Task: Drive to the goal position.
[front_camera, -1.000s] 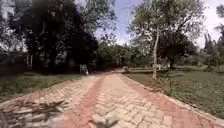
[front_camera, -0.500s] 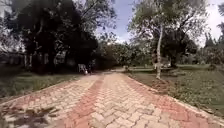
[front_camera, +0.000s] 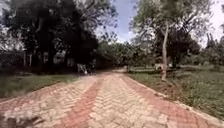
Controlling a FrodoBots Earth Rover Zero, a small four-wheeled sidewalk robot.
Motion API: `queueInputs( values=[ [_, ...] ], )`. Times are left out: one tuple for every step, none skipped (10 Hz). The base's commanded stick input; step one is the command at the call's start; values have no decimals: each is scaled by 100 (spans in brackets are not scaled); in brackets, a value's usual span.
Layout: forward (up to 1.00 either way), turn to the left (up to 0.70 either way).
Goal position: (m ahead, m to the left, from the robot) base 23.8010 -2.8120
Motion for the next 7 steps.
queueInputs(
  values=[
    [70, 0],
    [70, 0],
    [70, 0],
    [70, 0],
    [70, 0],
    [70, 0],
    [70, 0]
  ],
)
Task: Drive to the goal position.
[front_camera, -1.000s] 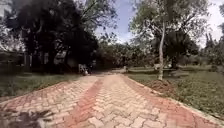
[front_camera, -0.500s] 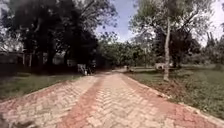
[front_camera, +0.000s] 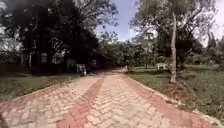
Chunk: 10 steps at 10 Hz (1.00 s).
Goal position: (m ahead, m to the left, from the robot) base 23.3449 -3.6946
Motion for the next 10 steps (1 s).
queueInputs(
  values=[
    [70, 0],
    [70, 0],
    [70, 0],
    [70, 0],
    [70, 0],
    [70, 0],
    [70, 0],
    [70, 0],
    [70, 0],
    [70, 0]
  ],
)
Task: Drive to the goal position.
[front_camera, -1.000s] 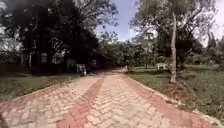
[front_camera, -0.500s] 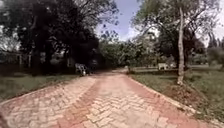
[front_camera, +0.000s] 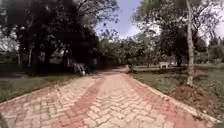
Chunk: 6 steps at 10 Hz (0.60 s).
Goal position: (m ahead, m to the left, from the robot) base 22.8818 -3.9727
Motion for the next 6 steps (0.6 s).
queueInputs(
  values=[
    [70, 0],
    [70, 0],
    [70, 0],
    [70, 0],
    [70, 0],
    [70, 0]
  ],
)
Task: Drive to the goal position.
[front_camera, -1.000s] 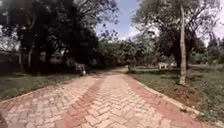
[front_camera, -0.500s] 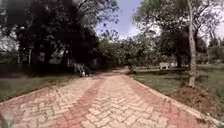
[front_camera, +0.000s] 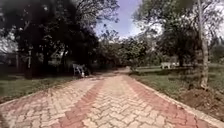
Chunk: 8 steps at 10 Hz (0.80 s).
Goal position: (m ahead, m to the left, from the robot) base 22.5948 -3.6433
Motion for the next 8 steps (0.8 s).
queueInputs(
  values=[
    [70, 0],
    [70, 0],
    [70, 0],
    [70, 0],
    [70, 0],
    [70, 0],
    [70, 0],
    [70, 0]
  ],
)
